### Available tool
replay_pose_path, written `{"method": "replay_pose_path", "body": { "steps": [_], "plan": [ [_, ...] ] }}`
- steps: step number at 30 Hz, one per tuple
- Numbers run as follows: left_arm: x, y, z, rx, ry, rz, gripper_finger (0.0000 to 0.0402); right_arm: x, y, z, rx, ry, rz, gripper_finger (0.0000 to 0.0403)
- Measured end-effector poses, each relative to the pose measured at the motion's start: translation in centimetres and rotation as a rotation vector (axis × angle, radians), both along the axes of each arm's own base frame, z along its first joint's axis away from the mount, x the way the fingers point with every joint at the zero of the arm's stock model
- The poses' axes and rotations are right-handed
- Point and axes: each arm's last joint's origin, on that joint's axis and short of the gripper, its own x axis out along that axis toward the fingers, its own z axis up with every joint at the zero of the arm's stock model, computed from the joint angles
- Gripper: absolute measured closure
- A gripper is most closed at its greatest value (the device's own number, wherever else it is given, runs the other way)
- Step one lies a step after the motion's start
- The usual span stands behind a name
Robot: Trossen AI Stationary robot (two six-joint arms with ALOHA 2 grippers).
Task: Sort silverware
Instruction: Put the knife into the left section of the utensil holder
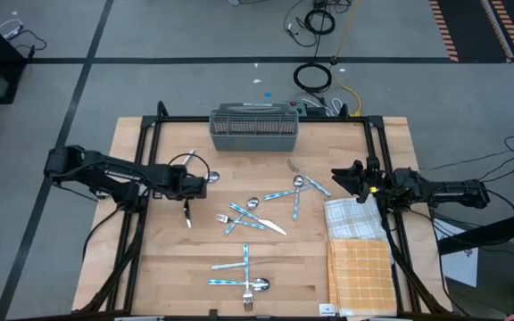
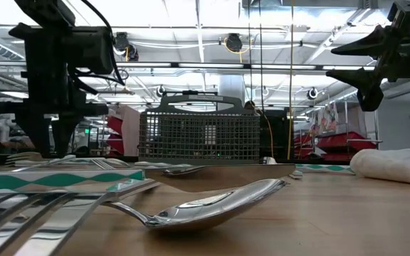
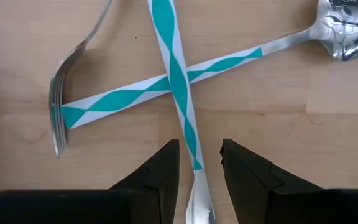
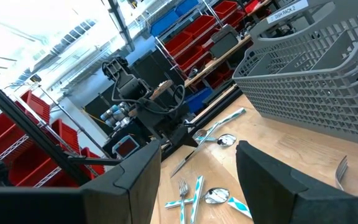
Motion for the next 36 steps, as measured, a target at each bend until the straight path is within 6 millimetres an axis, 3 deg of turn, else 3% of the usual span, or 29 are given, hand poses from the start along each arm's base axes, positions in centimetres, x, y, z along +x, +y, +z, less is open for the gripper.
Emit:
{"method": "replay_pose_path", "body": {
  "steps": [8, 19, 22, 27, 36],
  "plan": [
    [0.0, 0.0, -0.1, 0.000, 0.005, 0.000, 0.0276, 0.0, 0.0, 0.0, 0.000, 0.000, 0.000, 0.0206],
    [0.2, 0.0, -2.5, -0.002, 0.033, 0.019, 0.0278, 0.0, 0.0, 0.0, 0.001, -0.001, 0.000, 0.0206],
    [0.2, 0.0, -2.7, -0.010, 0.053, 0.014, 0.0301, 0.0, 0.0, 0.0, 0.016, -0.005, 0.002, 0.0206],
    [0.2, 0.0, -2.8, -0.009, 0.068, -0.007, 0.0381, 0.0, 0.0, 0.0, 0.026, -0.009, 0.002, 0.0206],
    [1.3, -0.3, -1.8, -0.030, 0.022, -0.020, 0.0382, 0.0, 0.0, 0.1, 0.026, -0.013, 0.002, 0.0206]
  ]
}}
